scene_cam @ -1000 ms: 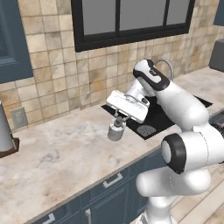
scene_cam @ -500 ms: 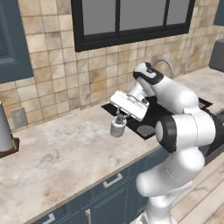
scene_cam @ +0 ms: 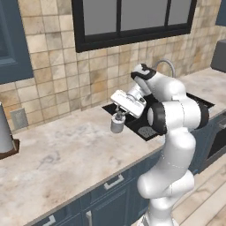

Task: Restock the sink supplies by placing the sponge and soap dispenser on the counter and next to the sink. Make sure the soap dispenser is upright.

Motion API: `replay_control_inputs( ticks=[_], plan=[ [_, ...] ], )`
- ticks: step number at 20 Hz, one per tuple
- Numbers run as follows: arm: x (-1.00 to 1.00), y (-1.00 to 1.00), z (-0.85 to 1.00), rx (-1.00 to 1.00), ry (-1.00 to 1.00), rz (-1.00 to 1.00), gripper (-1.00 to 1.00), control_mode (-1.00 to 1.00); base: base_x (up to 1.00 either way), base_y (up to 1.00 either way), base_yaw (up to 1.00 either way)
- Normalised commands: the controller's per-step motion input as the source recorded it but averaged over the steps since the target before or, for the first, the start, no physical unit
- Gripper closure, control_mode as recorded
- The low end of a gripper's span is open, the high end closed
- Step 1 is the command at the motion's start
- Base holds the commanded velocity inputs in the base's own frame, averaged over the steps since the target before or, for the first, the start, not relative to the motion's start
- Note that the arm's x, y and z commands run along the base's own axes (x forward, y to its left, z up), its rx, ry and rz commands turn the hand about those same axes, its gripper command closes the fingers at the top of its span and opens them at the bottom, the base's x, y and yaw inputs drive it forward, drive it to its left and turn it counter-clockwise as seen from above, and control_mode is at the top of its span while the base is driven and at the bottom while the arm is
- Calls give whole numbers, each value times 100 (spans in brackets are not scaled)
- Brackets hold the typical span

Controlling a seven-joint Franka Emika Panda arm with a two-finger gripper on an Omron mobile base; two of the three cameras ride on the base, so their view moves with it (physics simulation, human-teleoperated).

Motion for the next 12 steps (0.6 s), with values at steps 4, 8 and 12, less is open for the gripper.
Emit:
replay_control_inputs(
  ticks=[4,8,12],
  plan=[
    [64,-14,-30,1,3,0,100,-100,0,0,0],
    [32,-1,-48,0,3,0,100,-100,0,0,0],
    [19,0,-55,0,0,0,100,-100,0,0,0]
  ],
)
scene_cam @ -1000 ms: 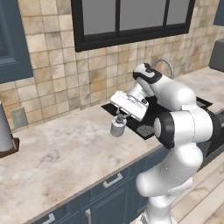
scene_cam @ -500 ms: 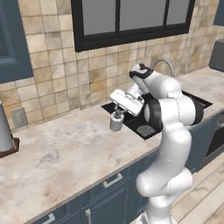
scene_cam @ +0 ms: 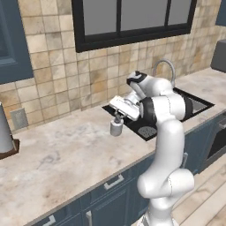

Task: Restock the sink supplies by placing the sponge and soap dispenser on the counter and next to the sink. Make sure the soap dispenser is upright.

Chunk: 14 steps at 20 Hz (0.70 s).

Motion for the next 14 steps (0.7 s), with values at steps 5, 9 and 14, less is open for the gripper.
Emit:
replay_control_inputs(
  ticks=[5,9,14],
  plan=[
    [40,0,-33,0,0,0,100,-100,0,0,0],
    [46,0,-42,0,0,0,100,-100,0,0,0],
    [3,-1,-41,0,-5,0,100,-100,0,0,0]
  ],
)
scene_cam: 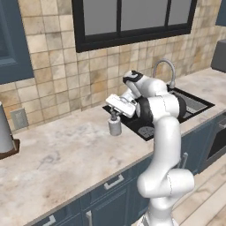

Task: Restock the sink supplies by placing the sponge and soap dispenser on the counter and next to the sink. Make sure the soap dispenser is upright.

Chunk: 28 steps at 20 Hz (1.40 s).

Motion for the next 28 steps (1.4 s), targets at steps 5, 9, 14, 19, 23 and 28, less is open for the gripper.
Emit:
replay_control_inputs(
  ticks=[5,9,14,19,23,28],
  plan=[
    [-16,-18,-16,0,-12,0,-100,-100,0,0,0],
    [-1,-19,-1,0,-11,0,-100,-100,0,0,0],
    [0,-13,0,0,-9,0,-100,-100,0,0,0],
    [-6,-2,16,0,-12,0,-100,-100,0,0,0],
    [-53,11,40,0,-16,-7,-100,-100,0,0,0],
    [-50,16,52,-1,-20,-9,-100,-100,0,0,0]
  ],
)
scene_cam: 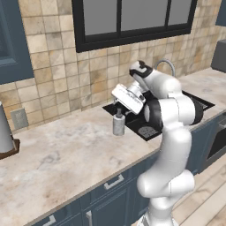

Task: Restock the sink supplies by placing the sponge and soap dispenser on the counter and next to the sink. Make sure the soap dispenser is upright.

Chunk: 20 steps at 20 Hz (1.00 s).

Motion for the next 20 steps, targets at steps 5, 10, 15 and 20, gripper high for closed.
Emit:
replay_control_inputs(
  ticks=[5,10,15,20],
  plan=[
    [-87,11,20,-4,-31,-5,-100,-100,0,0,0],
    [-100,15,6,-11,-41,-6,-100,-100,0,0,0],
    [-100,13,1,-20,-41,-5,-100,-100,0,0,0],
    [-100,1,0,-28,-42,-1,-100,-100,0,0,0]
  ],
)
